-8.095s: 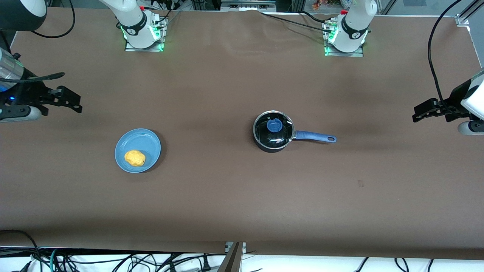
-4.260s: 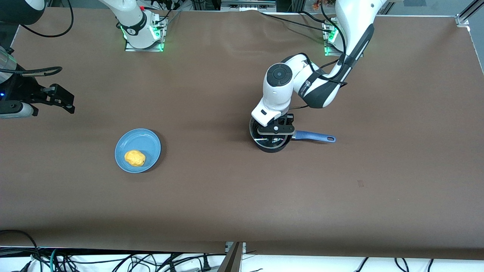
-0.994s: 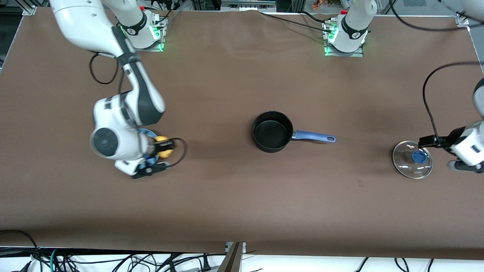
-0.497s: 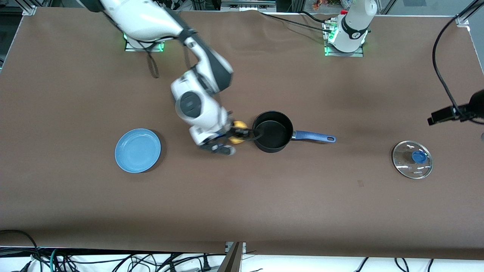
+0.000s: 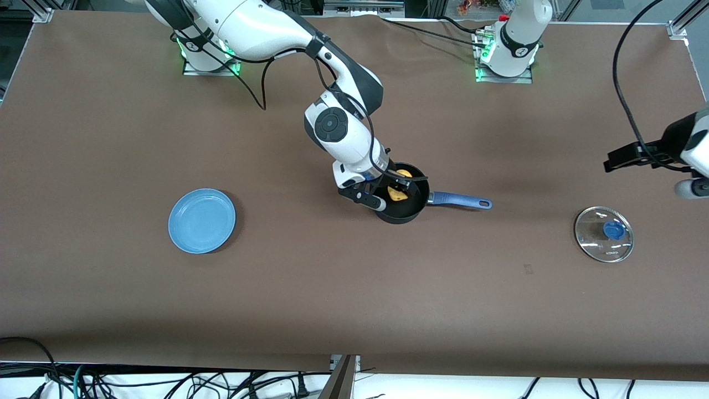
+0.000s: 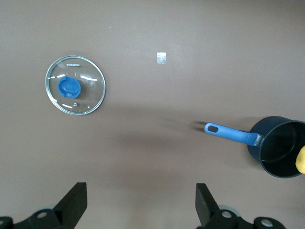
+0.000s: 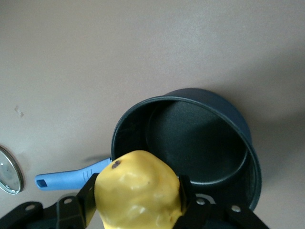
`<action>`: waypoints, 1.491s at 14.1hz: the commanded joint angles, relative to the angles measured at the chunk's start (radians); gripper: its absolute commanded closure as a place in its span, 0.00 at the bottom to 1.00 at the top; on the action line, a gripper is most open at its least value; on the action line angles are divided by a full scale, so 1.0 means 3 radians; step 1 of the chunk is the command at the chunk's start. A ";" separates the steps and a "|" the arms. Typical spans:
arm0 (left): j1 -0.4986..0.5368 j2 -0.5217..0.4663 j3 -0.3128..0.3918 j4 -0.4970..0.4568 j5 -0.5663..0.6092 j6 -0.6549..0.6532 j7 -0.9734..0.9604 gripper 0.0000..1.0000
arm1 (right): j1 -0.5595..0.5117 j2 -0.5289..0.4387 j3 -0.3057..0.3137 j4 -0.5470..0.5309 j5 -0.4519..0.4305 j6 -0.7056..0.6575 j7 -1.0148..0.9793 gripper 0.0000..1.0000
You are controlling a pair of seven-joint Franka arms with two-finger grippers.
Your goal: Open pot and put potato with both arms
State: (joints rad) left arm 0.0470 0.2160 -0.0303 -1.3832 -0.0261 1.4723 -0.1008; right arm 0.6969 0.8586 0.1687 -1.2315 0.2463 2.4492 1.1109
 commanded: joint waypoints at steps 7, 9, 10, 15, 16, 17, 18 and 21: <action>-0.0003 0.0011 -0.0006 0.0039 0.0092 -0.0035 0.0004 0.00 | 0.0065 0.0012 -0.0041 0.0117 -0.0018 -0.0064 0.0199 0.00; -0.0008 0.0011 -0.0001 0.0044 0.0087 -0.0035 0.0004 0.00 | -0.0057 -0.0080 -0.0112 0.0127 -0.0201 -0.0456 0.0087 0.00; -0.0018 0.0016 -0.0001 0.0045 0.0092 -0.0035 0.0004 0.00 | -0.0159 -0.0146 -0.0118 0.0127 -0.0273 -0.0641 -0.0046 0.00; -0.0029 0.0021 -0.0001 0.0045 0.0087 -0.0035 0.0004 0.00 | -0.1017 -0.0571 -0.0138 0.0117 -0.0253 -0.1750 -0.1644 0.00; -0.0029 0.0021 -0.0001 0.0050 0.0087 -0.0035 -0.0001 0.00 | -0.1186 -0.0612 -0.0138 0.0117 -0.0248 -0.1879 -0.1926 0.00; -0.0029 0.0021 -0.0001 0.0050 0.0087 -0.0035 -0.0001 0.00 | -0.1340 -0.0617 -0.0138 0.0117 -0.0263 -0.1956 -0.2217 0.00; -0.0029 0.0021 -0.0001 0.0050 0.0082 -0.0035 0.0004 0.00 | -0.1463 -0.0617 -0.0153 0.0117 -0.0284 -0.2048 -0.2473 0.00; -0.0034 0.0021 -0.0001 0.0050 0.0066 -0.0035 -0.0001 0.00 | -0.1571 -0.0617 -0.0438 0.0030 -0.0386 -0.2090 -0.3001 0.00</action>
State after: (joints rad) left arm 0.0426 0.2193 -0.0299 -1.3829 -0.0192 1.4723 -0.1008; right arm 0.2167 0.6847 0.0810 -1.1833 0.1594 1.8240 0.2827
